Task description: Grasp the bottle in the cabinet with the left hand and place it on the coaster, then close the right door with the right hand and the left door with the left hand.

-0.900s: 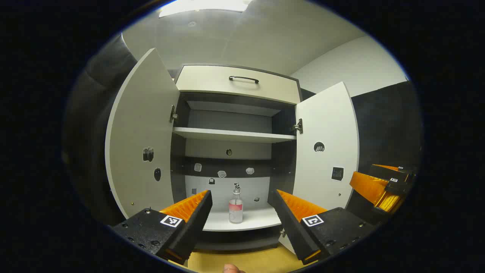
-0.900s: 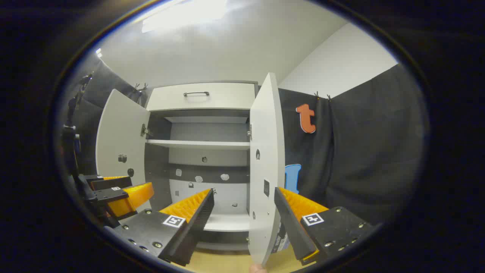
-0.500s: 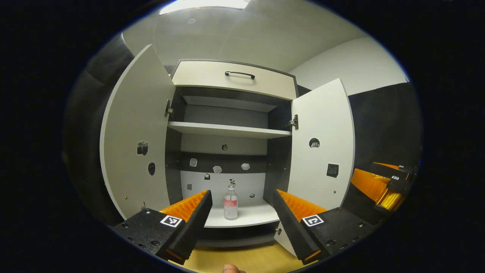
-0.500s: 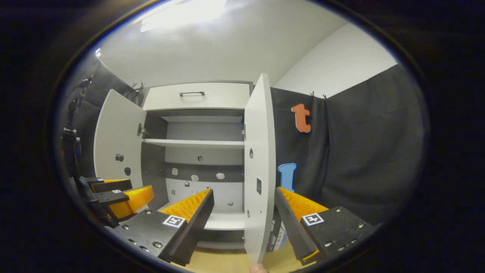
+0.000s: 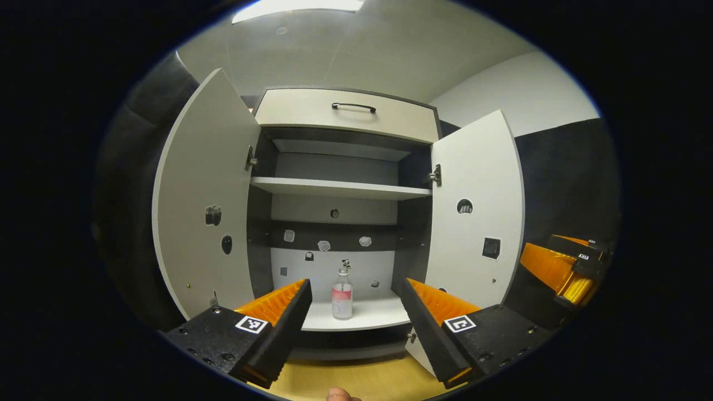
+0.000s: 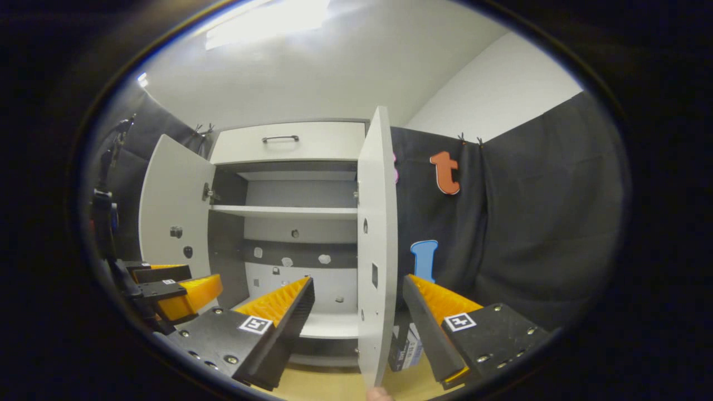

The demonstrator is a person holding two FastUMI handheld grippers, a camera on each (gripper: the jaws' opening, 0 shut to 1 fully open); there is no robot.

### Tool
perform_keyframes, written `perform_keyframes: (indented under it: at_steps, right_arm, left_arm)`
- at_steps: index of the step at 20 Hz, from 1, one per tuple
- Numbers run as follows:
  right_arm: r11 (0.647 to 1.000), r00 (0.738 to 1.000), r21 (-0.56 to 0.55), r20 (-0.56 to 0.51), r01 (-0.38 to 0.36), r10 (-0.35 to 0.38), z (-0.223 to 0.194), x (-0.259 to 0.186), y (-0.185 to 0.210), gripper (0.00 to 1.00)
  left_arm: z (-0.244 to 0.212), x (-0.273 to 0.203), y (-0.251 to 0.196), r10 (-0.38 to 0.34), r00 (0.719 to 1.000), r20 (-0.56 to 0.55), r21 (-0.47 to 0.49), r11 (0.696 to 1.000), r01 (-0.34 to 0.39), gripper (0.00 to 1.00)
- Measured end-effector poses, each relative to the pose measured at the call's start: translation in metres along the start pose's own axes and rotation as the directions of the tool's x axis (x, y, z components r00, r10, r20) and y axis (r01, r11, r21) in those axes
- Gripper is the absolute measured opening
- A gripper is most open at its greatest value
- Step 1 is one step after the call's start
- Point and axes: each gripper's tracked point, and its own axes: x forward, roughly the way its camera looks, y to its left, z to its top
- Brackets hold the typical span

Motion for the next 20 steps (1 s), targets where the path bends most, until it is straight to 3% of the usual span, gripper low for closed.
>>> perform_keyframes:
  at_steps: [9,12,17,20]
  right_arm:
    - [0.997,0.996,-0.019,0.032,-0.079,0.079,0.002,0.005,-0.024,0.96]
    - [0.996,0.996,-0.022,0.015,-0.083,0.083,-0.006,0.012,-0.023,0.96]
    - [1.000,1.000,-0.021,0.022,-0.015,0.015,-0.007,0.024,-0.022,0.96]
    - [0.998,0.997,-0.019,0.050,0.067,-0.066,0.002,0.030,-0.030,0.96]
  left_arm:
    - [-0.018,0.000,-0.012,0.122,0.992,-0.023,0.006,0.992,-0.122,0.99]
    - [-0.030,0.015,-0.012,0.120,0.991,-0.051,0.008,0.993,-0.120,0.99]
    - [-0.065,0.079,0.001,0.059,0.991,-0.116,-0.022,0.998,-0.062,0.99]
    - [-0.084,0.128,0.018,0.036,0.992,-0.124,-0.029,0.999,-0.040,0.99]
